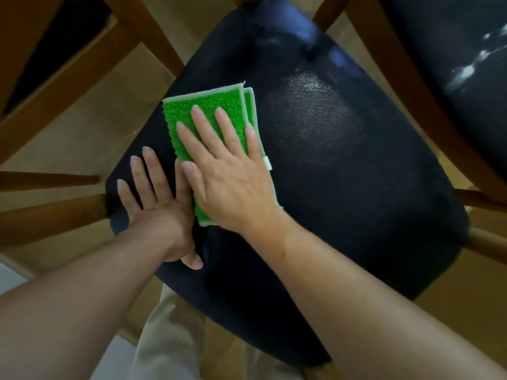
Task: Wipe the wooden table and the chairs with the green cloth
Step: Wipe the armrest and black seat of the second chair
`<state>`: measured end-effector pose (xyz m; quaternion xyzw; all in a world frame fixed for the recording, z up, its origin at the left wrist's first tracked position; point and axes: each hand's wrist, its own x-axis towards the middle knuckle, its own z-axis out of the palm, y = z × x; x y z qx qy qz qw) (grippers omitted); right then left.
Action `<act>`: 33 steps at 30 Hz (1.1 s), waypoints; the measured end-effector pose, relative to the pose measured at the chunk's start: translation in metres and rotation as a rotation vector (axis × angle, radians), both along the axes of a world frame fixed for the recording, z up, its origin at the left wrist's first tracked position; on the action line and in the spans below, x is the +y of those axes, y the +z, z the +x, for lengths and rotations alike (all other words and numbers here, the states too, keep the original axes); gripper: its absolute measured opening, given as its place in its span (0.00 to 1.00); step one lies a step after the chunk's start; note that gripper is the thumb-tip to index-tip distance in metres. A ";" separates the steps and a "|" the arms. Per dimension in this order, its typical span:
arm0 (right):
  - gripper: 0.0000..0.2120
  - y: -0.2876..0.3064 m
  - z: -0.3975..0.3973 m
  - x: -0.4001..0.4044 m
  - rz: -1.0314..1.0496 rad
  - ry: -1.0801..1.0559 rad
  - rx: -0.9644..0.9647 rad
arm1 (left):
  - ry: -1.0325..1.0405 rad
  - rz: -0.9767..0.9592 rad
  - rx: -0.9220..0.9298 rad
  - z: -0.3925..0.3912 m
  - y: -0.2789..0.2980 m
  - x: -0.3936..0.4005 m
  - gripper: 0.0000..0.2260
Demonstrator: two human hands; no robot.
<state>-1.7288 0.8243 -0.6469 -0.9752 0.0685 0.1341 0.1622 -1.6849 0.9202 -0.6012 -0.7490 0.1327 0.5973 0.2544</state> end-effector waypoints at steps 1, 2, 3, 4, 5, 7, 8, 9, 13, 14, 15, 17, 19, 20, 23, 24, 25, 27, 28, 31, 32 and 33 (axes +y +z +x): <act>0.26 -0.002 0.003 -0.009 -0.037 0.013 -0.014 | 0.009 -0.010 0.010 0.000 0.001 -0.001 0.74; 0.26 -0.003 0.008 -0.018 -0.074 0.006 -0.036 | 0.018 -0.020 0.018 0.000 0.001 -0.001 0.74; 0.26 -0.004 0.014 -0.028 -0.106 -0.027 -0.060 | 0.026 -0.028 0.023 0.000 0.002 0.000 0.74; 0.27 -0.006 0.022 -0.037 -0.132 -0.081 -0.074 | 0.034 -0.035 0.029 0.000 0.001 0.000 0.74; 0.27 -0.008 0.030 -0.048 -0.152 -0.150 -0.075 | 0.041 -0.043 0.033 0.001 0.001 0.001 0.74; 0.27 -0.009 0.046 -0.066 -0.185 -0.306 -0.065 | 0.047 -0.051 0.035 0.001 -0.001 0.001 0.74; 0.27 -0.009 0.051 -0.070 -0.196 -0.378 -0.063 | 0.043 -0.050 0.035 0.001 -0.001 0.001 0.74; 0.27 -0.009 0.054 -0.070 -0.208 -0.429 -0.059 | 0.039 -0.048 0.036 0.001 -0.002 0.001 0.74; 0.27 -0.006 0.059 -0.054 -0.224 -0.475 -0.040 | 0.034 -0.057 0.032 0.001 -0.003 0.002 0.74; 0.27 -0.006 0.059 -0.052 -0.222 -0.472 -0.034 | 0.033 -0.062 0.030 0.000 -0.003 0.002 0.74; 0.27 -0.006 0.058 -0.050 -0.225 -0.458 -0.034 | 0.025 -0.064 0.028 0.001 -0.003 0.002 0.74; 0.27 -0.006 0.052 -0.039 -0.216 -0.396 -0.039 | 0.012 -0.045 0.037 0.003 -0.004 0.001 0.74; 0.28 -0.004 0.038 -0.011 -0.147 -0.284 -0.044 | 0.012 -0.016 0.043 0.004 -0.004 0.001 0.73; 0.28 -0.003 0.030 0.005 -0.096 -0.201 -0.035 | 0.009 -0.003 0.043 0.004 -0.004 0.001 0.73; 0.27 0.000 0.012 0.023 0.021 0.067 0.003 | -0.005 0.022 0.043 0.005 -0.005 0.003 0.73; 0.26 0.000 0.013 0.013 0.045 0.136 -0.013 | -0.003 0.017 0.046 0.006 -0.006 0.003 0.73; 0.26 -0.001 0.017 -0.001 0.058 0.201 -0.024 | 0.001 0.007 0.052 0.006 -0.006 0.002 0.73; 0.25 -0.006 0.029 -0.033 0.041 0.249 -0.069 | 0.010 -0.020 0.065 0.006 -0.007 0.002 0.73; 0.25 -0.007 0.038 -0.050 -0.001 0.194 -0.107 | 0.014 -0.036 0.070 0.006 -0.007 0.003 0.73; 0.27 -0.010 0.067 -0.094 -0.149 -0.162 -0.098 | 0.023 -0.074 0.078 0.006 -0.007 0.005 0.73; 0.28 -0.009 0.076 -0.102 -0.158 -0.283 -0.074 | 0.024 -0.084 0.080 0.006 -0.008 0.005 0.73; 0.28 -0.008 0.083 -0.105 -0.165 -0.374 -0.061 | 0.025 -0.089 0.083 0.006 -0.009 0.006 0.72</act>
